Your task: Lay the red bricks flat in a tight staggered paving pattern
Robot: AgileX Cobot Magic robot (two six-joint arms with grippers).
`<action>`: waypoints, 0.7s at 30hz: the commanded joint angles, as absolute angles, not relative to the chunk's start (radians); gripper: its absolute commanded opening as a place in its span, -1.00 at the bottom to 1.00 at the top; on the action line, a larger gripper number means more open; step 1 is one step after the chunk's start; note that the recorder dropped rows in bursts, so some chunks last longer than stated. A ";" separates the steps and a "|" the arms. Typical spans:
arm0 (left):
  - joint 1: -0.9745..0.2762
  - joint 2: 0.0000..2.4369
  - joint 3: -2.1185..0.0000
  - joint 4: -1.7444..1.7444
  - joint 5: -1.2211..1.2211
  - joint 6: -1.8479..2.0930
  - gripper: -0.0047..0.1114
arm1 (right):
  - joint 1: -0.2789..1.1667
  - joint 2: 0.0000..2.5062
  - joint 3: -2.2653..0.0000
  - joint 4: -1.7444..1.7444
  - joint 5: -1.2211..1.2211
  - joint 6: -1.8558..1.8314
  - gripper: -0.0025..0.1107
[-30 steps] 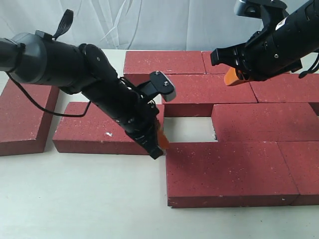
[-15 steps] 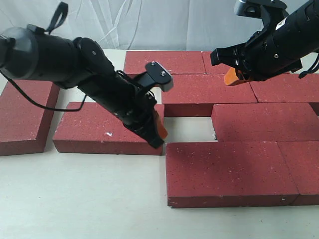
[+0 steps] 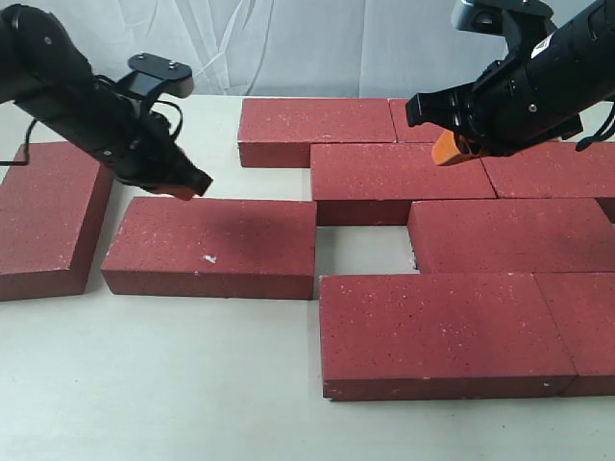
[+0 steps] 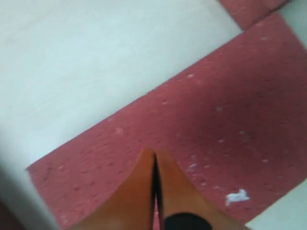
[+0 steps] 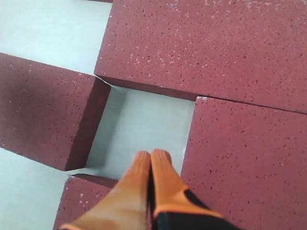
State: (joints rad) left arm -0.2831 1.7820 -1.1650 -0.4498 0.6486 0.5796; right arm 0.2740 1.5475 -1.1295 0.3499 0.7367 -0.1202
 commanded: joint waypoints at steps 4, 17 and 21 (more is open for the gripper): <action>-0.171 1.783 -1.166 -0.318 0.653 0.443 -0.92 | 0.270 1.541 -1.128 0.349 0.733 -0.124 -0.97; -0.131 1.850 -1.166 -0.073 0.691 0.182 -0.92 | 0.270 1.541 -1.128 0.349 0.733 -0.124 -0.97; -0.131 1.864 -1.166 -0.070 0.714 0.182 -0.92 | 0.270 1.541 -1.128 0.349 0.733 -0.124 -0.97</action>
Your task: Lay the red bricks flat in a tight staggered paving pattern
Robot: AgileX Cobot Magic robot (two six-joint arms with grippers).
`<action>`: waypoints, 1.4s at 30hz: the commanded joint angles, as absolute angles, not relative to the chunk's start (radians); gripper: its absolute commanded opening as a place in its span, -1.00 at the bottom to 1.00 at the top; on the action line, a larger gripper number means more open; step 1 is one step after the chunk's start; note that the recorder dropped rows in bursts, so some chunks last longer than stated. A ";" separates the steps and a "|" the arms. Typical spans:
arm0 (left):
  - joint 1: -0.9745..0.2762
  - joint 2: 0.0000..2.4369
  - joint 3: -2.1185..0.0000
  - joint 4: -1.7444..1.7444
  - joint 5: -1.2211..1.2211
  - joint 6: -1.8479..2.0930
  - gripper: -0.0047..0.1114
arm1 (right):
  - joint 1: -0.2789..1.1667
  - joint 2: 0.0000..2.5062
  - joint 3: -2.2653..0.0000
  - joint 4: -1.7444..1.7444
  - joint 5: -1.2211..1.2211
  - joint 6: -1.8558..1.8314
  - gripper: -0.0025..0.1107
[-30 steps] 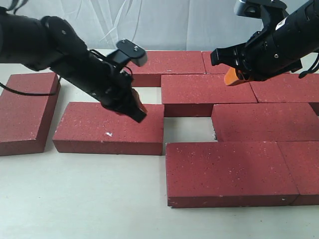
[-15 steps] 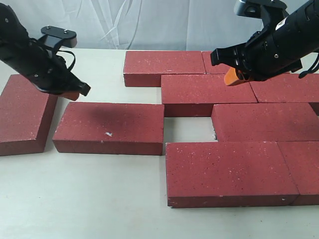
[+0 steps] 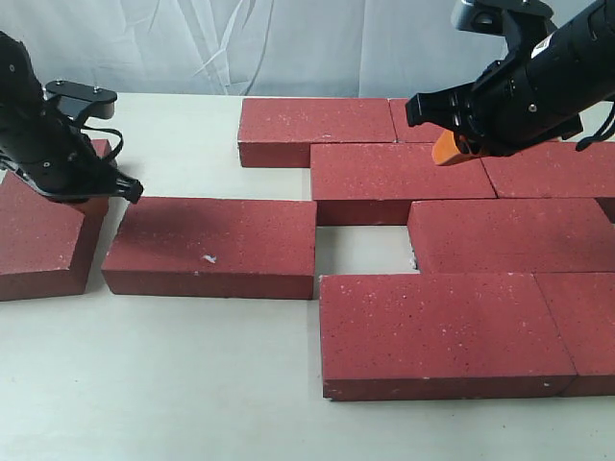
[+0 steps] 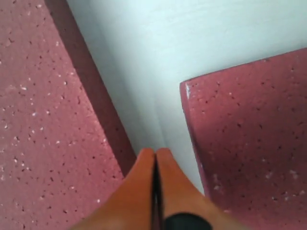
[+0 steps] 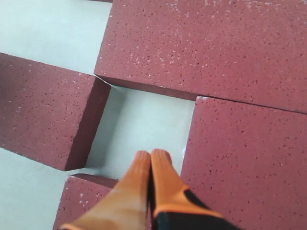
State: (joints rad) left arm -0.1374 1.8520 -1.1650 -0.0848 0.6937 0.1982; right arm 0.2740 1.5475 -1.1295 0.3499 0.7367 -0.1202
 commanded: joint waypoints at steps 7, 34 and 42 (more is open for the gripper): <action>-0.131 1.895 -1.166 0.019 0.740 0.099 -0.92 | 0.270 1.541 -1.128 0.349 0.733 -0.124 -0.97; -0.131 1.896 -1.166 -0.101 0.809 0.119 -0.92 | 0.270 1.541 -1.128 0.369 0.737 -0.126 -0.97; -0.131 1.902 -1.166 -0.107 0.800 0.157 -0.92 | 0.270 1.541 -1.128 0.369 0.737 -0.126 -0.97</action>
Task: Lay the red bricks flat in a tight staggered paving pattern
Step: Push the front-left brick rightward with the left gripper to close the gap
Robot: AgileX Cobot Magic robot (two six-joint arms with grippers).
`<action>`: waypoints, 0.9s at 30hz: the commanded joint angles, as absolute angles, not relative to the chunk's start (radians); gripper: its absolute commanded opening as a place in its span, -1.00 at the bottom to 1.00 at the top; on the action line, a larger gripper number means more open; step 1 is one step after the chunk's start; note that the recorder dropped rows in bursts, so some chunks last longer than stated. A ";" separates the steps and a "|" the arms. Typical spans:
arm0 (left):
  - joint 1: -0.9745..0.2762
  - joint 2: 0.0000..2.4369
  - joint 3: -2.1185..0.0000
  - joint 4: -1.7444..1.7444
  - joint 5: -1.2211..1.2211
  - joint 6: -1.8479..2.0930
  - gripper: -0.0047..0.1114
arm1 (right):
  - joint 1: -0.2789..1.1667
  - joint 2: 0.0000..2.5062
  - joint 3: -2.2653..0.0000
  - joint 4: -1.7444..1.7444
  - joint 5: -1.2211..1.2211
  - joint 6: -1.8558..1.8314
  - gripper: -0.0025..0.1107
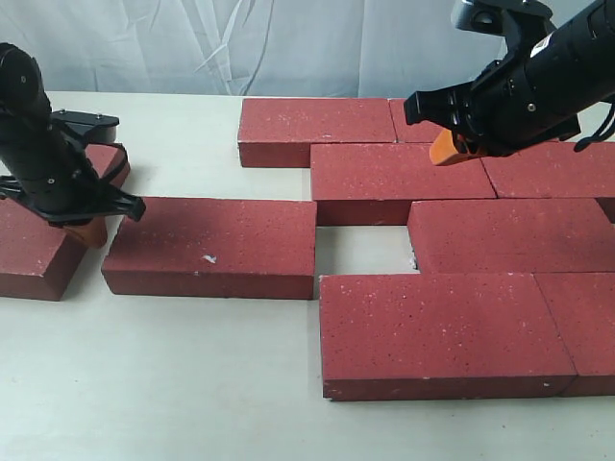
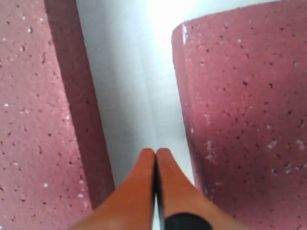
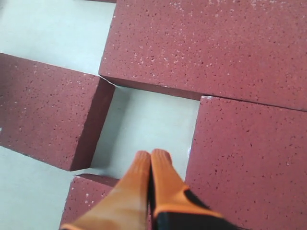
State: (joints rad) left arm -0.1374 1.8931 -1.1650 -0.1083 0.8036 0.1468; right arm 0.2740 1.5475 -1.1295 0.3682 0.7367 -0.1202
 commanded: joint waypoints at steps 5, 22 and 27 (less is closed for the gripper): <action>-0.131 1.962 -1.166 -0.133 0.806 0.157 -0.92 | 0.270 1.541 -1.128 0.369 0.739 -0.126 -0.97; -0.131 1.967 -1.166 -0.342 0.847 0.298 -0.92 | 0.270 1.541 -1.128 0.371 0.739 -0.126 -0.97; -0.140 1.967 -1.166 -0.378 0.849 0.332 -0.92 | 0.270 1.541 -1.128 0.371 0.739 -0.126 -0.97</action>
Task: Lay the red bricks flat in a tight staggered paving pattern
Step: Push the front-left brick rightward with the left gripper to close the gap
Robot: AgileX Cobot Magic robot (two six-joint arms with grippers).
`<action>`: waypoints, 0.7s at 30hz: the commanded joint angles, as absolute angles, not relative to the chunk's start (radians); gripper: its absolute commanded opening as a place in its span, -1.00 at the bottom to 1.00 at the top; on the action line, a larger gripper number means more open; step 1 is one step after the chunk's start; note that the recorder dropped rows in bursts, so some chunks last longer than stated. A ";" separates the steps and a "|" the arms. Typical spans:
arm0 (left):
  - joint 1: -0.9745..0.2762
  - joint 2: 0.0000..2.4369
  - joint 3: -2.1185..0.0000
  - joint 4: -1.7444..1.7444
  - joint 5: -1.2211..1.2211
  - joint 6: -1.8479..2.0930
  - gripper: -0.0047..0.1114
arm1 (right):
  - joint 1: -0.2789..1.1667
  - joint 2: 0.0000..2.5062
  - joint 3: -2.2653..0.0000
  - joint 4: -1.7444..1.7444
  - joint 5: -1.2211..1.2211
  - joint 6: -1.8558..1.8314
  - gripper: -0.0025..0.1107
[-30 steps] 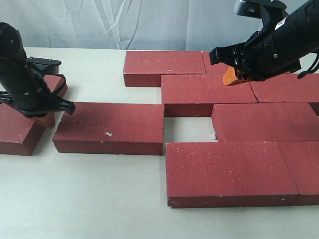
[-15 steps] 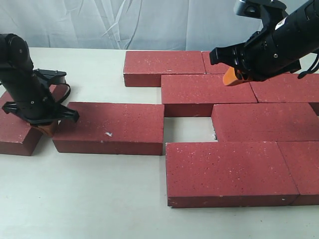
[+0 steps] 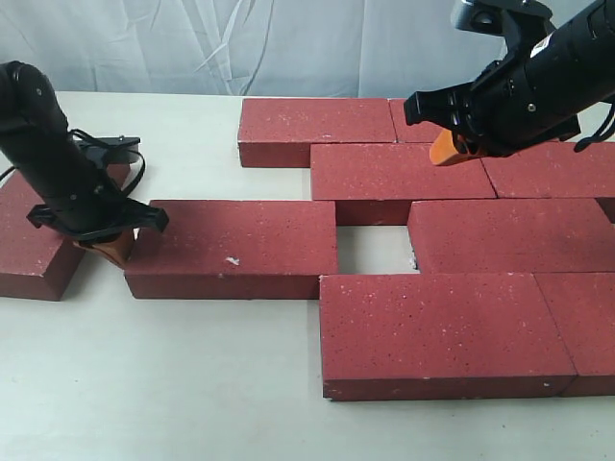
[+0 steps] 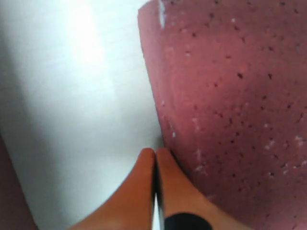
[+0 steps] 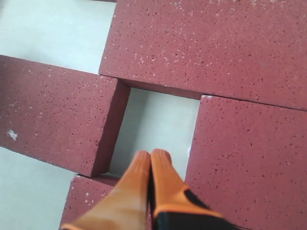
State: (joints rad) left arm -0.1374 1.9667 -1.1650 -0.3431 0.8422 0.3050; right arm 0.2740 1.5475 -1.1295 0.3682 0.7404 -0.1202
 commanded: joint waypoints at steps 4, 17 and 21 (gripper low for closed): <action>-0.177 1.967 -1.166 -0.371 0.839 0.334 -0.92 | 0.270 1.541 -1.128 0.371 0.739 -0.126 -0.97; -0.261 1.967 -1.166 -0.368 0.794 0.344 -0.92 | 0.270 1.541 -1.128 0.371 0.739 -0.128 -0.97; -0.261 1.969 -1.166 -0.388 0.781 0.365 -0.92 | 0.270 1.541 -1.128 0.371 0.741 -0.128 -0.97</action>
State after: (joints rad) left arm -0.2548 1.9667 -1.1650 -0.3688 0.7915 0.3488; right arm 0.2740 1.5475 -1.1295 0.3682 0.7404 -0.1202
